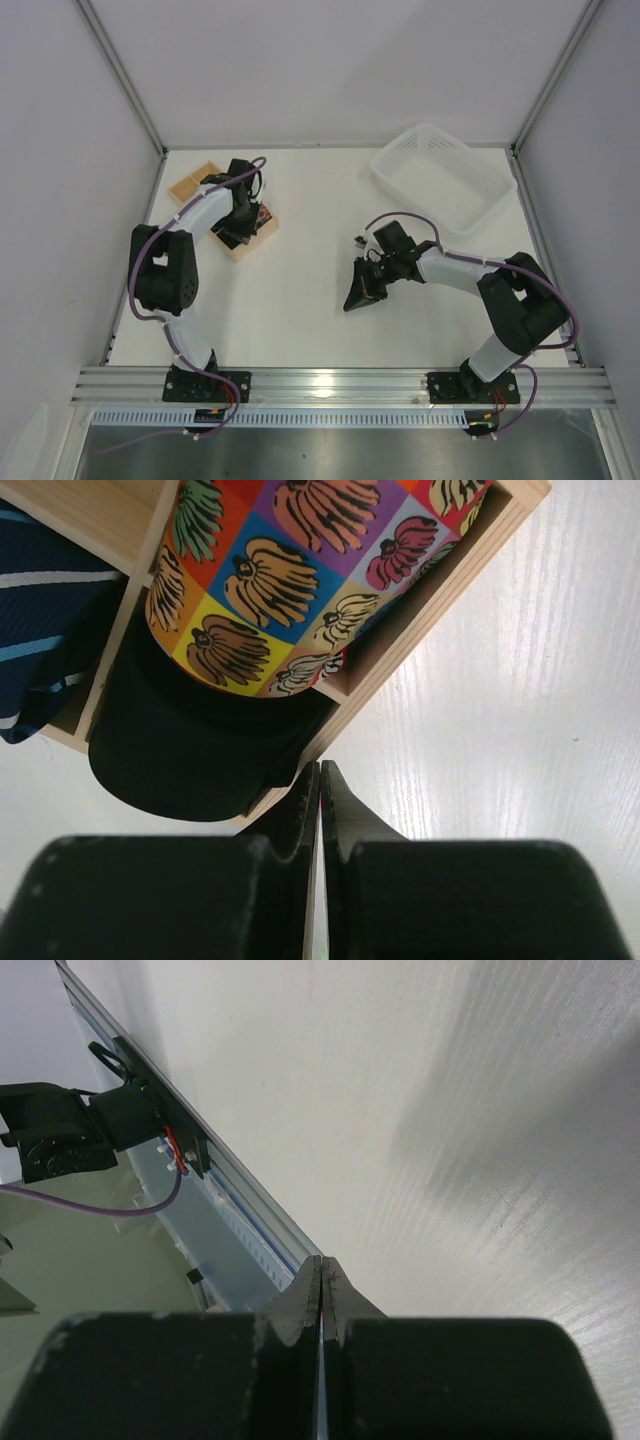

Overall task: Roll the ties
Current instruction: Place the rolled tie into the container

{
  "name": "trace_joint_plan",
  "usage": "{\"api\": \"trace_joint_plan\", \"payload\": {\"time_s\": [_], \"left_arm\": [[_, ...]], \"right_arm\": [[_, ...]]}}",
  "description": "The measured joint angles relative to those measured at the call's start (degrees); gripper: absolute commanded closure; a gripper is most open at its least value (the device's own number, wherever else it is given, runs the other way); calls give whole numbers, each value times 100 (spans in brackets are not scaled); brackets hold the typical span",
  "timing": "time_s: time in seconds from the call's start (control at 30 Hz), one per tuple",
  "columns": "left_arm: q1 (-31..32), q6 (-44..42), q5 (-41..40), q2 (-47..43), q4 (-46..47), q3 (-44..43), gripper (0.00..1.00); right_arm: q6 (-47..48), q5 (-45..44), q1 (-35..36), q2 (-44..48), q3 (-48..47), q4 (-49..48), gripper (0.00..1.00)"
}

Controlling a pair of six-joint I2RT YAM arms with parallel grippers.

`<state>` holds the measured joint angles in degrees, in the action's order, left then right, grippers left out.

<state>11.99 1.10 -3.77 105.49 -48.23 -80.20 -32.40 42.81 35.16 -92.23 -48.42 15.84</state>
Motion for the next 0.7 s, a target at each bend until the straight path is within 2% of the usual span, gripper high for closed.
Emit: {"api": "trace_joint_plan", "payload": {"time_s": [0.3, 0.4, 0.47, 0.5, 0.53, 0.57, 0.63, 0.67, 0.7], "left_arm": [[33, -68, -144, 11, 24, -24, 94], [122, -17, 31, -142, 90, 116, 88], [264, 59, 190, -398, 98, 348, 79], [396, 116, 291, -584, 90, 481, 74], [555, 195, 385, -791, 92, 605, 59], [750, 254, 514, -1025, 131, 737, 54], [1248, 481, 798, -1611, 299, 1040, 42], [1464, 597, 940, -1880, 424, 1191, 38], [1738, 717, 1130, -2247, 664, 1416, 1]], "right_arm": [[-118, -151, 15, 76, 79, -20, 100], [-203, -212, 26, 118, 81, -39, 100], [-221, -308, 37, 170, 92, -31, 100], [-238, -393, 37, 229, 109, -26, 100], [-254, -483, 37, 302, 131, -11, 100], [-260, -577, 37, 402, 157, 7, 98], [-282, -850, 37, 713, 264, 20, 90], [-293, -977, 37, 881, 315, 31, 81], [-317, -1178, 37, 1113, 387, 31, 75]]}}
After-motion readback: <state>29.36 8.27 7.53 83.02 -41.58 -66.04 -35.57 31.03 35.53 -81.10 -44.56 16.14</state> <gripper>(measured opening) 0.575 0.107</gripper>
